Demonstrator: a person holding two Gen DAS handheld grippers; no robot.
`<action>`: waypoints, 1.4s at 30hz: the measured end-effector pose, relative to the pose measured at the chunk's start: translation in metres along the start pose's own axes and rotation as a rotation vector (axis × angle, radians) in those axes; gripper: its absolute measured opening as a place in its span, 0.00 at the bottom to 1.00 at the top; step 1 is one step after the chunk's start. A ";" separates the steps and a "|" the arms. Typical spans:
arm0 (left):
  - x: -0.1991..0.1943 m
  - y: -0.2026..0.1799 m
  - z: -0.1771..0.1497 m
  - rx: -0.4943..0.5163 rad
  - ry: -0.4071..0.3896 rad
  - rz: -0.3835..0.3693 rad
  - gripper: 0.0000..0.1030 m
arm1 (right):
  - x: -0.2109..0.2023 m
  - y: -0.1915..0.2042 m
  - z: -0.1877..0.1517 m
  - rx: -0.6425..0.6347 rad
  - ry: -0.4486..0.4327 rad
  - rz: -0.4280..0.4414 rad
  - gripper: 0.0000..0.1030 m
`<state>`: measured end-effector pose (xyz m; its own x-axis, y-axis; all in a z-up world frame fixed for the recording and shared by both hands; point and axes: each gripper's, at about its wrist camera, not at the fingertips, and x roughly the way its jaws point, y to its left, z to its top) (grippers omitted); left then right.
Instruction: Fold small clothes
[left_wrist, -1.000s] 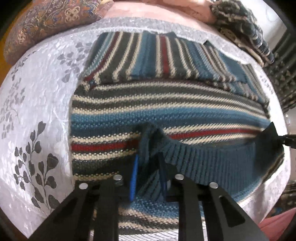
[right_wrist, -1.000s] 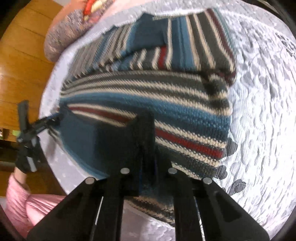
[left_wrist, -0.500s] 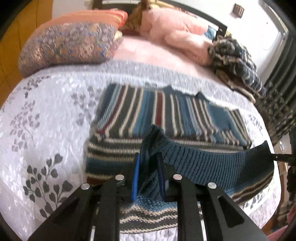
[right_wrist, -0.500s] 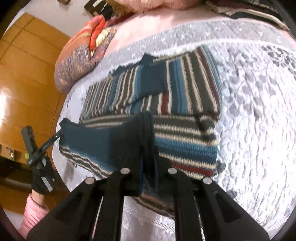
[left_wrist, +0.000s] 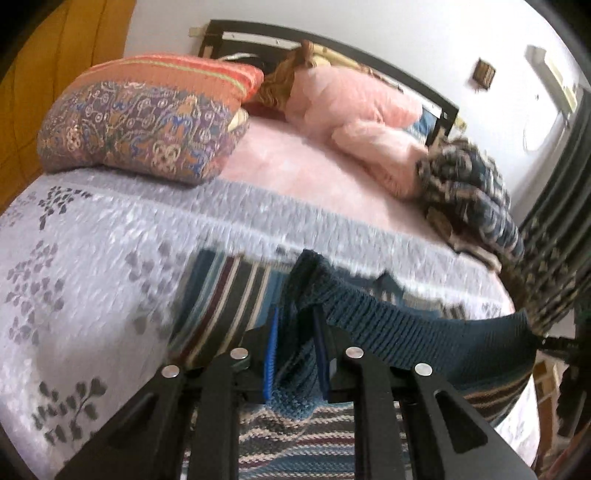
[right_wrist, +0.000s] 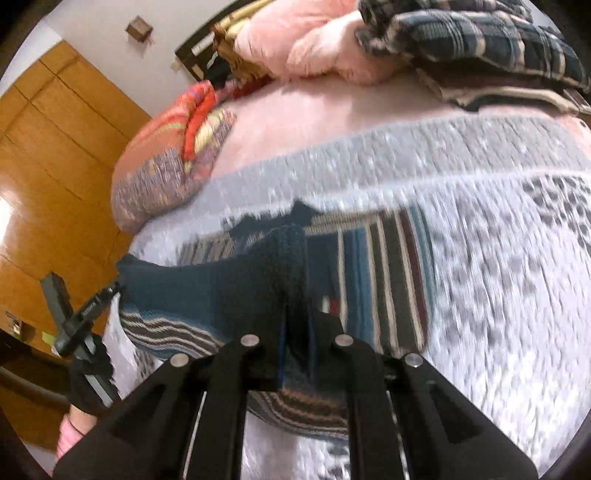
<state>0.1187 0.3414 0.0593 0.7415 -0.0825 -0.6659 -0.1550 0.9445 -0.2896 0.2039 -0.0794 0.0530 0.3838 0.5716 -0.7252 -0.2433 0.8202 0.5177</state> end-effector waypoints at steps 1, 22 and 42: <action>0.003 0.002 0.003 -0.033 -0.012 -0.019 0.17 | -0.001 -0.002 0.005 0.006 -0.011 0.010 0.08; 0.120 0.006 0.022 0.017 0.144 0.138 0.45 | 0.109 -0.077 0.049 0.134 0.027 -0.067 0.08; 0.169 0.028 0.001 -0.002 0.214 0.222 0.54 | 0.117 -0.087 0.071 0.117 -0.029 -0.094 0.08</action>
<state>0.2399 0.3537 -0.0606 0.5350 0.0603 -0.8427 -0.2990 0.9464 -0.1221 0.3331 -0.0851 -0.0447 0.4261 0.4905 -0.7602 -0.1001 0.8607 0.4992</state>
